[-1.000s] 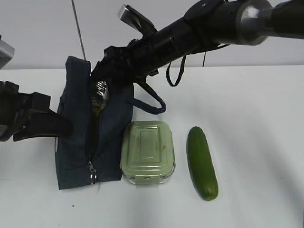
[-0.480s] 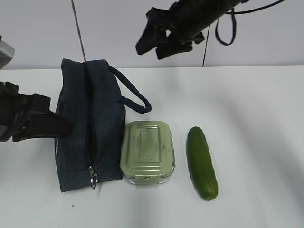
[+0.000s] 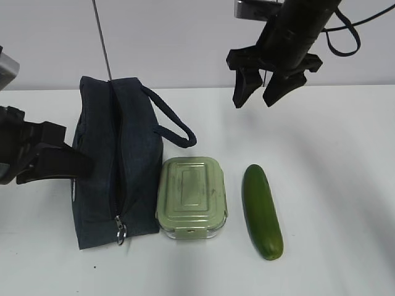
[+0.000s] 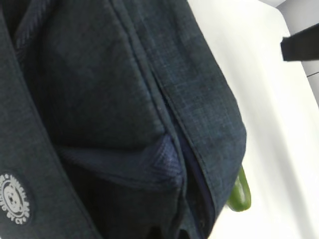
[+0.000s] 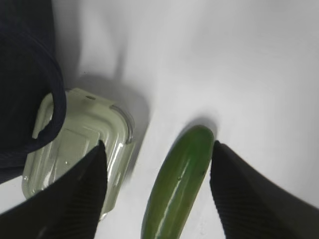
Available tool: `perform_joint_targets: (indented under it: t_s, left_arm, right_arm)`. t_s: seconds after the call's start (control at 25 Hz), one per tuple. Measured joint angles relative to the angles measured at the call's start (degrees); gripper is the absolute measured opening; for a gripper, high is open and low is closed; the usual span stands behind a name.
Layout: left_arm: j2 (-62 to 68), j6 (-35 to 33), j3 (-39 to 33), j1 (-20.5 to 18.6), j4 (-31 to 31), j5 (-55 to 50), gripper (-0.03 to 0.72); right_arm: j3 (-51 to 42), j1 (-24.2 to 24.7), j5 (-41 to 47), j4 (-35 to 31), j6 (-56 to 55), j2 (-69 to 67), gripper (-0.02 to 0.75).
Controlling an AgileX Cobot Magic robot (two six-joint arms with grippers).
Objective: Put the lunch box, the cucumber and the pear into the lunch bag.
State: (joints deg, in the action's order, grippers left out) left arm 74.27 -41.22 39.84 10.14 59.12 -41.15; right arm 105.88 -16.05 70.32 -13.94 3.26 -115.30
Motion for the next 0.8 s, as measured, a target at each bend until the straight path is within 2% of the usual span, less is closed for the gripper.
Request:
perform_joint_targets:
  t_s: [0.16,0.36,0.8]
  left_arm:
    - [0.0,0.0,0.0,0.0,0.0,-0.1,-0.013]
    - [0.0,0.0,0.0,0.0,0.0,0.0,-0.013]
    - [0.0,-0.1,0.0,0.0,0.0,-0.1,-0.013]
  right_arm:
    - [-6.5,-2.4,0.0,3.4,-2.5,0.3,0.503]
    - [-12.6,-3.8,0.0,4.5,-4.1,-0.1,0.51]
    - [-13.8,-3.8,-0.6,5.1,-5.3,-8.6,0.545]
